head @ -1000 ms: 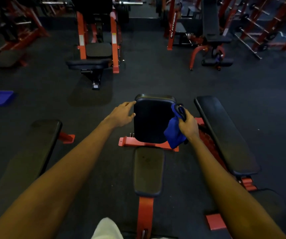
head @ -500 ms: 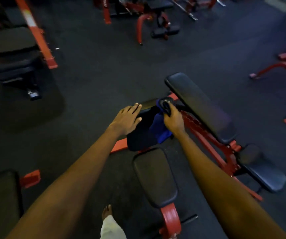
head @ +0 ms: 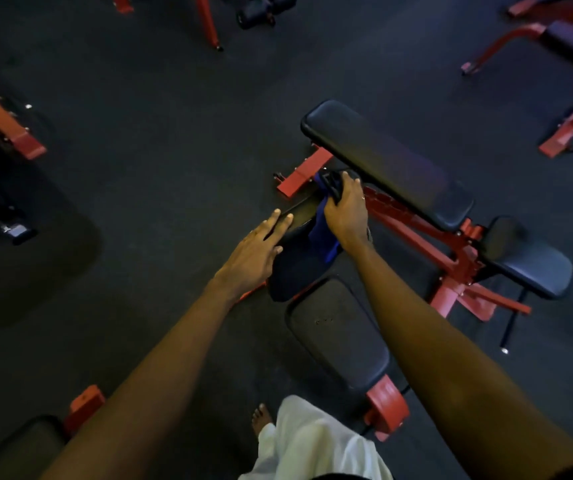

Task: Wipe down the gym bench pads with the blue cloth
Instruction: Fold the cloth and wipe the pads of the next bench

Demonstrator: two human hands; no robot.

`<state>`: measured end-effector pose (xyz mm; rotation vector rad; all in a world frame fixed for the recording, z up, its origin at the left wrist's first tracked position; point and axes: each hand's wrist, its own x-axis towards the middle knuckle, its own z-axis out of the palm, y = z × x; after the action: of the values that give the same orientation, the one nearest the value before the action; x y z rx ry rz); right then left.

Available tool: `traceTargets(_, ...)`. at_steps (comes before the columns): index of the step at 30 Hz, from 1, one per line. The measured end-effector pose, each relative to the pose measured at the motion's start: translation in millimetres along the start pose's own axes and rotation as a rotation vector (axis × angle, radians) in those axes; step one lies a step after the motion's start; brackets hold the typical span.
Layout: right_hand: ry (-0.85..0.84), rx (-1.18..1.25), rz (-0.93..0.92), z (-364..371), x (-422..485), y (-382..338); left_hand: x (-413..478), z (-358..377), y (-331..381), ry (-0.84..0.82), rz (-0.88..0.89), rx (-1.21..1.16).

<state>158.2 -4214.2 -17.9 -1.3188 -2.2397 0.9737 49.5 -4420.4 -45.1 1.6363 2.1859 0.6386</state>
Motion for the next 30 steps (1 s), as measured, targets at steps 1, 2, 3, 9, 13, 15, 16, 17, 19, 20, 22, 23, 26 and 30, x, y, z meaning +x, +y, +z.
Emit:
traceTargets(1,0.003,-0.008,-0.007,1.9,0.0,0.8,0.7,-1.6,-1.3,-0.015,0.002,-0.007)
traceTargets(2,0.000,-0.026,-0.008,3.0,2.3,0.7,1.9,-3.7,-2.8,-0.034,0.003,-0.011)
traceTargets(3,-0.005,-0.042,-0.003,2.5,6.8,0.2,2.5,-7.5,-2.9,-0.061,0.006,-0.014)
traceTargets(9,0.008,0.001,0.143,-8.6,32.7,6.7,4.3,-27.9,-0.5,-0.135,-0.029,-0.084)
traceTargets(13,0.104,0.104,0.103,-3.6,11.1,4.3,11.6,-35.1,-3.4,-0.021,-0.125,-0.277)
traceTargets(15,0.137,0.102,0.100,-0.9,2.5,0.8,20.7,-42.2,-9.8,-0.043,-0.101,-0.336)
traceTargets(16,0.147,0.093,0.109,-0.9,1.9,-1.8,27.1,-46.2,-15.1,-0.095,-0.089,-0.351)
traceTargets(17,0.156,0.082,0.122,-0.6,3.0,-3.4,33.6,-50.6,-21.1,-0.167,-0.087,-0.360)
traceTargets(19,0.155,0.062,0.137,1.1,3.8,-6.7,45.7,-58.8,-31.9,-0.320,-0.094,-0.355)
traceTargets(20,0.160,0.059,0.146,2.1,2.5,-7.5,50.6,-61.8,-36.7,-0.378,-0.082,-0.342)
traceTargets(22,0.186,0.058,0.176,3.7,-1.0,-11.0,58.8,-64.7,-43.5,-0.436,-0.033,-0.356)
traceTargets(23,0.198,0.046,0.190,6.7,-3.8,-13.7,62.0,-65.9,-46.0,-0.444,-0.007,-0.392)
traceTargets(26,0.221,-0.018,0.228,23.7,-24.4,-29.8,74.3,-66.2,-59.2,-0.484,0.061,-0.478)
traceTargets(30,0.301,0.031,0.306,54.4,-68.3,-63.7,100.2,-66.6,-81.0,-0.446,0.156,-0.584)
